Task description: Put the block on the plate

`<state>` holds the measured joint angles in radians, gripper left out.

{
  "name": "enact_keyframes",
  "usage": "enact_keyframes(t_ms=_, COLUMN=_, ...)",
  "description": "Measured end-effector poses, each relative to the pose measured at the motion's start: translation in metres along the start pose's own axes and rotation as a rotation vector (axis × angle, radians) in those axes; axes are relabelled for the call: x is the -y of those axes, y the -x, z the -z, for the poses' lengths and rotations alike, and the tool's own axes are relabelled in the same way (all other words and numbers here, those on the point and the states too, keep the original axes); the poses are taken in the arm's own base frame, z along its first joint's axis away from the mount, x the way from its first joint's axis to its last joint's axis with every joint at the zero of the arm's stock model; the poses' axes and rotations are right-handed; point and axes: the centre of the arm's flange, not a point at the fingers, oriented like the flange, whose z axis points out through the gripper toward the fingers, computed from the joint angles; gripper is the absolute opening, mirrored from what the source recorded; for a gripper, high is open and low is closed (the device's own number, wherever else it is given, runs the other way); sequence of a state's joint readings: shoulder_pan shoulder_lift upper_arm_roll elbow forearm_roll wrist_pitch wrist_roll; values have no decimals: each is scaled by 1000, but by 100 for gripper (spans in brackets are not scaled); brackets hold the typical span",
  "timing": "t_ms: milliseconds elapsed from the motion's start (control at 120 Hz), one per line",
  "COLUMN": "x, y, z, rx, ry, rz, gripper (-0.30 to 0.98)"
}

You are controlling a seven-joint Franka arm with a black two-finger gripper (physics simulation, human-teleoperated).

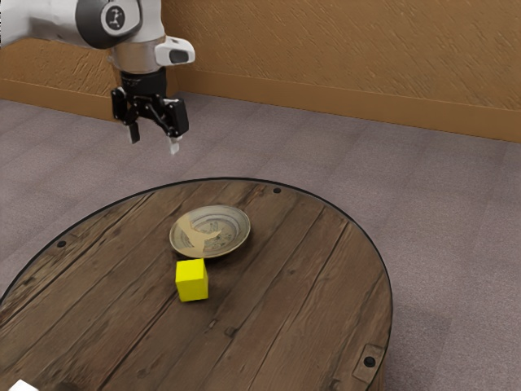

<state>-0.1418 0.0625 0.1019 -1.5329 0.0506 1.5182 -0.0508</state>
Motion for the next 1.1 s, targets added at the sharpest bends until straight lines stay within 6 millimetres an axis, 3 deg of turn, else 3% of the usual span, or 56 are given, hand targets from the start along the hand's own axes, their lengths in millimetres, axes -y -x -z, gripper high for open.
enact_keyframes(t_ms=125, x=-20, y=-6, z=-5, rx=-11, ry=-3, rz=-30, gripper=69)
enact_keyframes(t_ms=317, x=-33, y=-17, z=-37, rx=29, ry=29, rz=49, gripper=69)
enact_keyframes(t_ms=467, x=-14, y=-31, z=-76, rx=95, ry=73, rz=239, gripper=69)
enact_keyframes(t_ms=542, x=11, y=-37, z=-82, rx=92, ry=97, rz=358, gripper=69)
enact_keyframes(t_ms=592, x=17, y=-38, z=-83, rx=85, ry=120, rz=414, gripper=69)
enact_keyframes(t_ms=808, x=16, y=-15, z=-151, rx=156, ry=161, rz=581, gripper=69)
enact_keyframes(t_ms=1000, x=-24, y=-1, z=-189, rx=157, ry=184, rz=626, gripper=69)
enact_keyframes(t_ms=1100, x=-27, y=10, z=-209, rx=157, ry=187, rz=668, gripper=69)
